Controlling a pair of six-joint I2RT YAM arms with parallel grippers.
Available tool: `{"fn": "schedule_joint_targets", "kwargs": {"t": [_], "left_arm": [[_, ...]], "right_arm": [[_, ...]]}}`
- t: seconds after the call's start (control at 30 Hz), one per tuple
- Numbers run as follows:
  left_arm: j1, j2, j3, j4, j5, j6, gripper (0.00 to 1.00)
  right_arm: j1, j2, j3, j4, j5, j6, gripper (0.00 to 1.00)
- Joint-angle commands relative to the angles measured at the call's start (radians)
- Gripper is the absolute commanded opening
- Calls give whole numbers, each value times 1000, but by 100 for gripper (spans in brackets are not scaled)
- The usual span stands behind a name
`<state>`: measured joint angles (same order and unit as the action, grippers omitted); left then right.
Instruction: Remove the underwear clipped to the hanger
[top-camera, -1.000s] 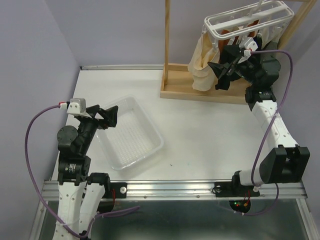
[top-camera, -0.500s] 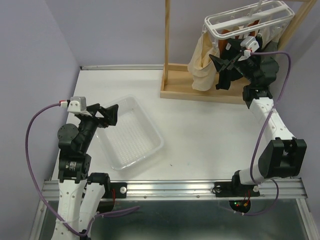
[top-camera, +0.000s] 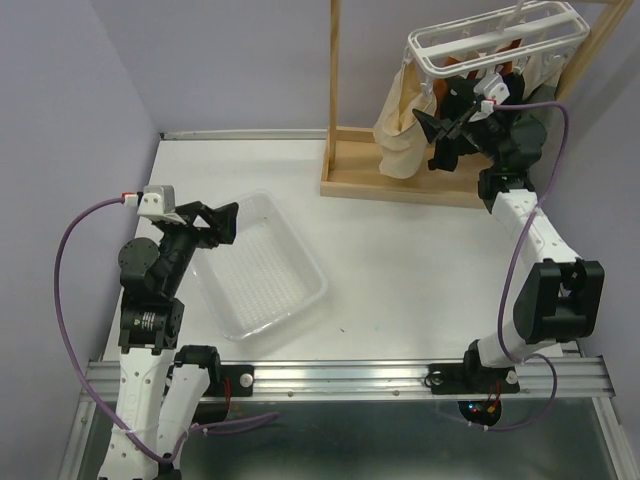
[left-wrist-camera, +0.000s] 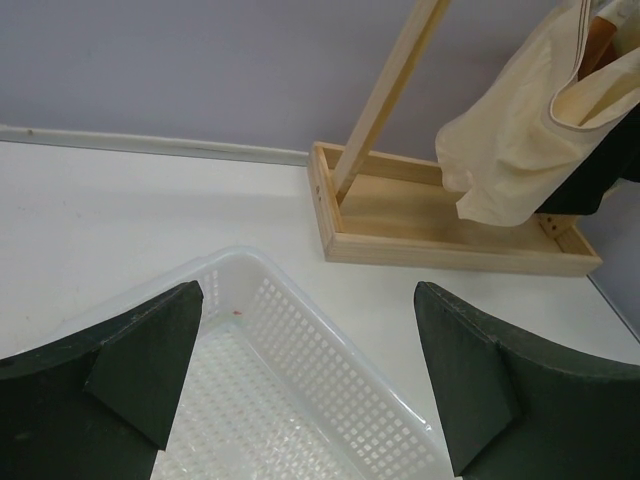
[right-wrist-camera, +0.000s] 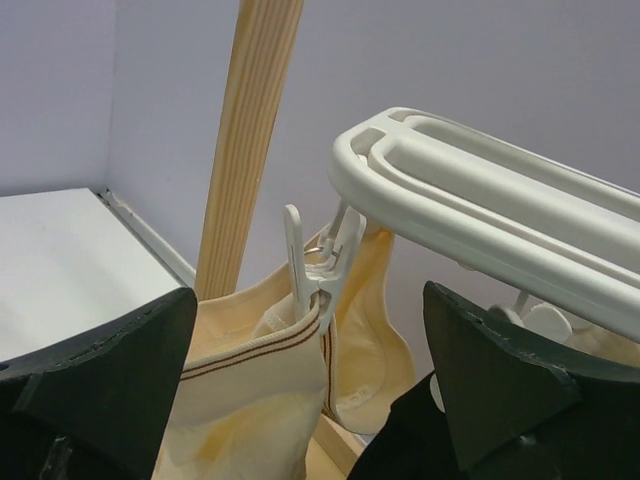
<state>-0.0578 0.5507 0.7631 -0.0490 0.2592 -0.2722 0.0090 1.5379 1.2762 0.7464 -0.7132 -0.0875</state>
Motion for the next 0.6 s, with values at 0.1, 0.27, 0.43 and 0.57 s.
{"fn": "schedule_joint_targets", "kwargs": {"t": [0.1, 0.27, 0.43, 0.57], "left_arm": [[-2, 2, 12, 86, 28, -10, 99], [-2, 3, 12, 87, 26, -13, 99], [-2, 0, 15, 87, 25, -27, 99], [-2, -1, 13, 87, 26, -38, 99]], "right_arm": [[37, 2, 68, 99, 15, 49, 98], [63, 21, 87, 99, 60, 54, 96], [66, 39, 109, 103, 118, 77, 93], [69, 51, 127, 116, 120, 86, 90]]}}
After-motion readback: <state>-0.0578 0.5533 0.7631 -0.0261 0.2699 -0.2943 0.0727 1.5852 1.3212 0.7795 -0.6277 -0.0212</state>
